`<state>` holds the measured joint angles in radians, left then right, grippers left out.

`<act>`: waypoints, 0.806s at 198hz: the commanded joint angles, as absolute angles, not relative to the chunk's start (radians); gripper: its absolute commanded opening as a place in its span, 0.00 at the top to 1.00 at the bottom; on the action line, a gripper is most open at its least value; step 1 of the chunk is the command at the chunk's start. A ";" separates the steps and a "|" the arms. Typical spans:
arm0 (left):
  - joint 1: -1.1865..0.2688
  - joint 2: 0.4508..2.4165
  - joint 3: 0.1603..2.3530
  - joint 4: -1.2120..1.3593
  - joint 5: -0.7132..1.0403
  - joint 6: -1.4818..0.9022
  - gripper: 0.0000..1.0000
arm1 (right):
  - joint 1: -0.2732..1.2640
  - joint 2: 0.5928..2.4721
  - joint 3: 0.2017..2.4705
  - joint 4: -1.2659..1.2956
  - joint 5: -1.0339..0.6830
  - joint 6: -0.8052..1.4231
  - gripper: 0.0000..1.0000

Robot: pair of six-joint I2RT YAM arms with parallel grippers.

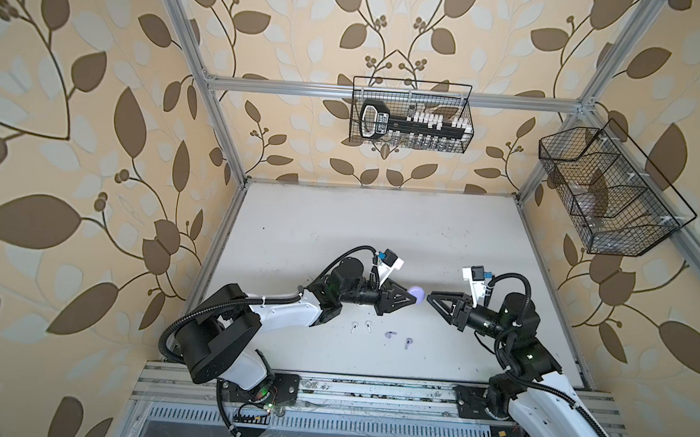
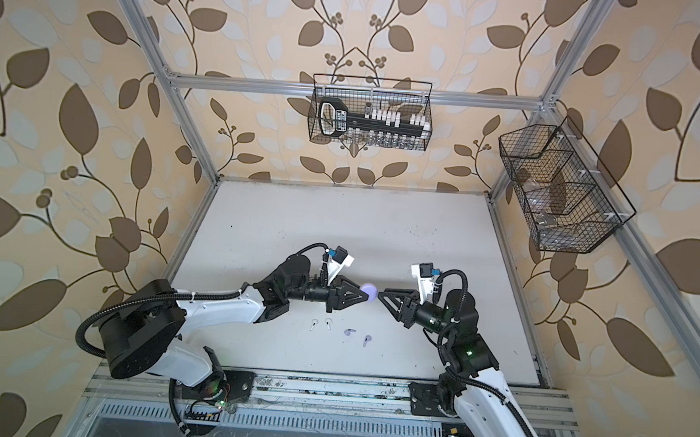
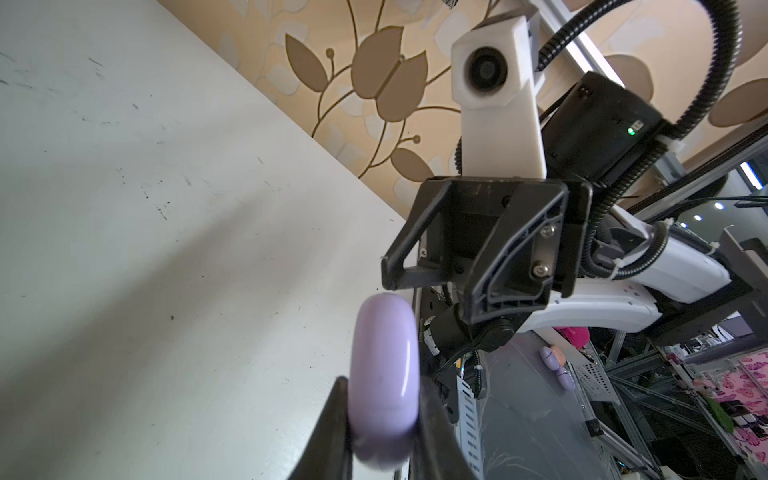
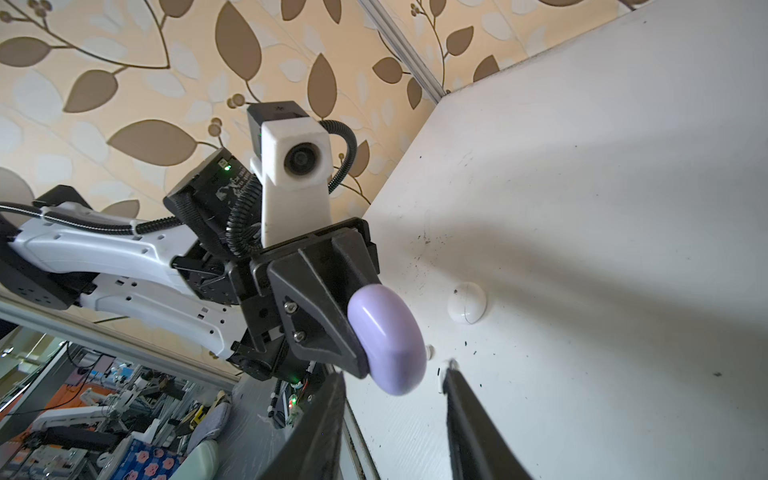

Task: Insert the wireless bluetooth earbuds into the charging case
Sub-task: 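Pull the right gripper away to flip open the lavender case lid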

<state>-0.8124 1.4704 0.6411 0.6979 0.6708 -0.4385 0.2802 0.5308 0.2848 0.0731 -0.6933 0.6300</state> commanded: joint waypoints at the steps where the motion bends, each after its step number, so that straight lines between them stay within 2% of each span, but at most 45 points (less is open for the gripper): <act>1: -0.821 1.456 0.659 0.693 0.642 -0.354 0.97 | 0.278 0.524 0.316 -0.001 -0.640 0.588 0.59; 44: -0.821 1.472 0.622 0.699 0.574 -0.272 0.99 | 0.278 0.547 0.339 -0.162 -0.508 0.564 0.58; 92: -0.821 1.568 0.614 0.783 0.556 -0.257 0.99 | 0.299 0.543 0.326 -0.224 -0.474 0.575 0.58; 128: -0.822 1.550 0.591 0.769 0.536 -0.222 1.00 | 0.385 0.508 0.339 -0.273 -0.383 0.605 0.59; 160: -0.839 1.531 0.571 0.753 0.499 -0.178 1.00 | 0.533 0.541 0.364 -0.330 -0.208 0.629 0.59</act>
<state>-0.8181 1.5738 0.5888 0.7151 0.5335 -0.2424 0.4446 0.5205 0.3122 -0.2672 -0.3645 0.6060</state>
